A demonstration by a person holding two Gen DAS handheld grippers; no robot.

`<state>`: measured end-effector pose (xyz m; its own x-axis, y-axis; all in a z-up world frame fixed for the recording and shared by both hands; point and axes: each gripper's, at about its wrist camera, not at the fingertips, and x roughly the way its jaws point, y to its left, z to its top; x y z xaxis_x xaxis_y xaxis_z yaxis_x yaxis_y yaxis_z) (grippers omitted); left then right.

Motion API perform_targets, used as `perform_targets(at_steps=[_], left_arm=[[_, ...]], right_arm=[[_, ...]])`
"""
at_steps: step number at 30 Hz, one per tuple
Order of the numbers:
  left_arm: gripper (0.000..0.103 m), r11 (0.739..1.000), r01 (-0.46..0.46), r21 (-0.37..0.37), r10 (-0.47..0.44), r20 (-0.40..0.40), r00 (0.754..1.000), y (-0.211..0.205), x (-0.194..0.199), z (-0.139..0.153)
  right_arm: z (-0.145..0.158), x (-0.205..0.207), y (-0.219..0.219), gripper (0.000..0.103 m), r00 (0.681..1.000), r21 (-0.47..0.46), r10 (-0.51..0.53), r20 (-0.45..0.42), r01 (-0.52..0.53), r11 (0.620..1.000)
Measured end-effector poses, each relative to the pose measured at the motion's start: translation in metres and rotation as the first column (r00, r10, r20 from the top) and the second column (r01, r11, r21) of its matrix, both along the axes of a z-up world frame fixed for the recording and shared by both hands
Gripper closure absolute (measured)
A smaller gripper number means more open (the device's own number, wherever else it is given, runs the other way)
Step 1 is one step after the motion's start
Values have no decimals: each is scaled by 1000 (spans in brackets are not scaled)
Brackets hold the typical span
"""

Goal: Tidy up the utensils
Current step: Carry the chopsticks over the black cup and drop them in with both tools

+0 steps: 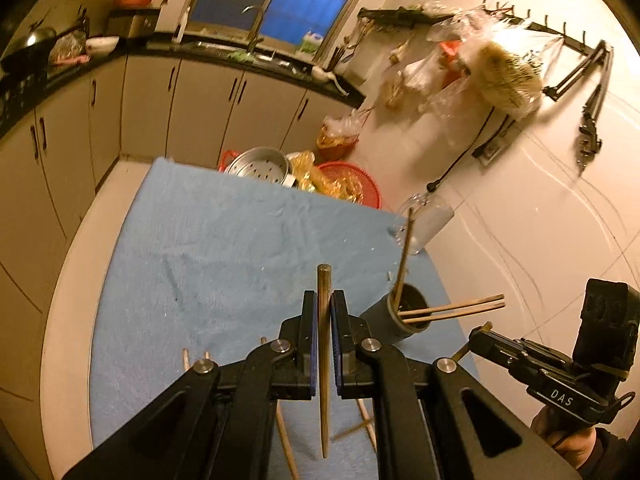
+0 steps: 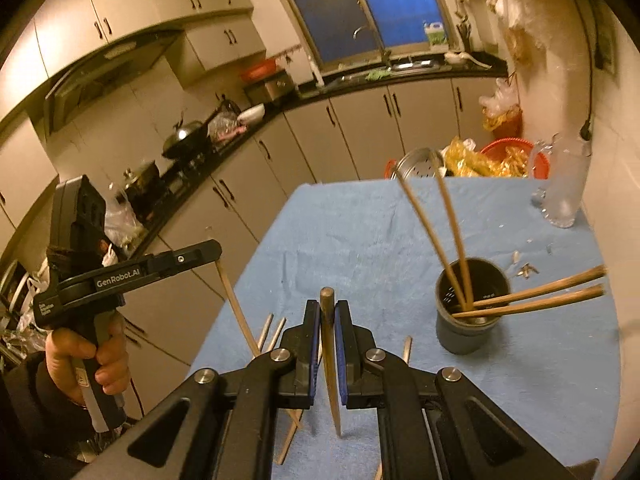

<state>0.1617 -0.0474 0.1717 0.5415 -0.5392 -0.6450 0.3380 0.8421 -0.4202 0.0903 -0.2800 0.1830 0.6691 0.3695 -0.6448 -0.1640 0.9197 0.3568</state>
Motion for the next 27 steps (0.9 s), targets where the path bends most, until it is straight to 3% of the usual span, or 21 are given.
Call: perform_targets(at_steps=[8, 27], left_arm=[[96, 1000, 12, 27, -14, 80, 997, -12, -4, 29], [96, 999, 46, 22, -49, 140, 989, -44, -10, 53]], right_arm=[[34, -14, -18, 95, 996, 6, -49, 76, 49, 999], [72, -38, -46, 95, 980, 4, -117, 158, 118, 993]])
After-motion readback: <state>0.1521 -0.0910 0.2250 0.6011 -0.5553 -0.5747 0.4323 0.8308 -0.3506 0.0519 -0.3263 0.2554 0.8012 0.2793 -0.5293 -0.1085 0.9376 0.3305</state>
